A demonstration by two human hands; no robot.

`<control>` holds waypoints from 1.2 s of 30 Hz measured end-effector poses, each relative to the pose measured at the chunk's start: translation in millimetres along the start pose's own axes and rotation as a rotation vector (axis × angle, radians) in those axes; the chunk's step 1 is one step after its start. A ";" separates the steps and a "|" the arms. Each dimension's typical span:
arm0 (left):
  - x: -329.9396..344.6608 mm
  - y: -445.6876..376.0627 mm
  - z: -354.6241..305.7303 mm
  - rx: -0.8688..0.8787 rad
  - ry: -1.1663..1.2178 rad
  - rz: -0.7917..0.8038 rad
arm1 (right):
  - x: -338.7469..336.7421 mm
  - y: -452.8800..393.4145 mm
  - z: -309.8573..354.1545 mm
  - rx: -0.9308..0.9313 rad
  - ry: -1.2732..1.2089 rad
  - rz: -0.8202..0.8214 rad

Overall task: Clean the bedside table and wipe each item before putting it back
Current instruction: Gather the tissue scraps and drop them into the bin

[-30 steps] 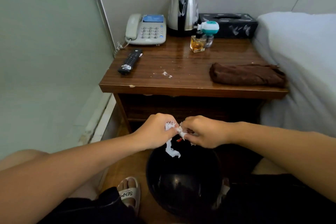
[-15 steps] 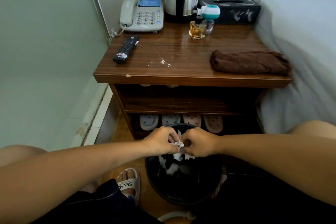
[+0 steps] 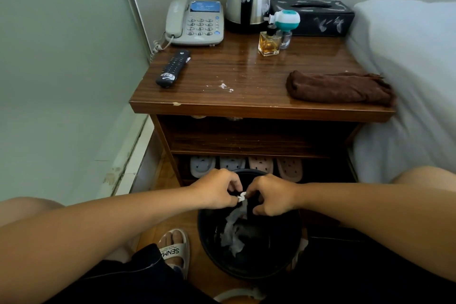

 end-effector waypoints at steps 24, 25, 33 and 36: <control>-191.5 35.8 -102.1 -0.048 -0.331 -0.268 | -225.0 117.6 46.8 0.089 0.294 -0.469; -197.3 34.5 -103.5 -0.058 -0.340 -0.281 | -233.2 121.1 41.5 0.104 0.312 -0.500; -233.9 30.7 -102.2 -0.087 -0.289 -0.346 | -266.0 114.7 -8.9 0.306 0.451 -0.424; -249.8 23.7 -78.8 -0.116 -0.276 -0.471 | -274.1 101.8 -8.4 0.287 0.437 -0.432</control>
Point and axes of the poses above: each hand's wrist, its own y-axis away from the middle knuckle, its own x-axis out of the palm, z = x × y, the point moved 5 cm from there along -y, towards the middle knuckle
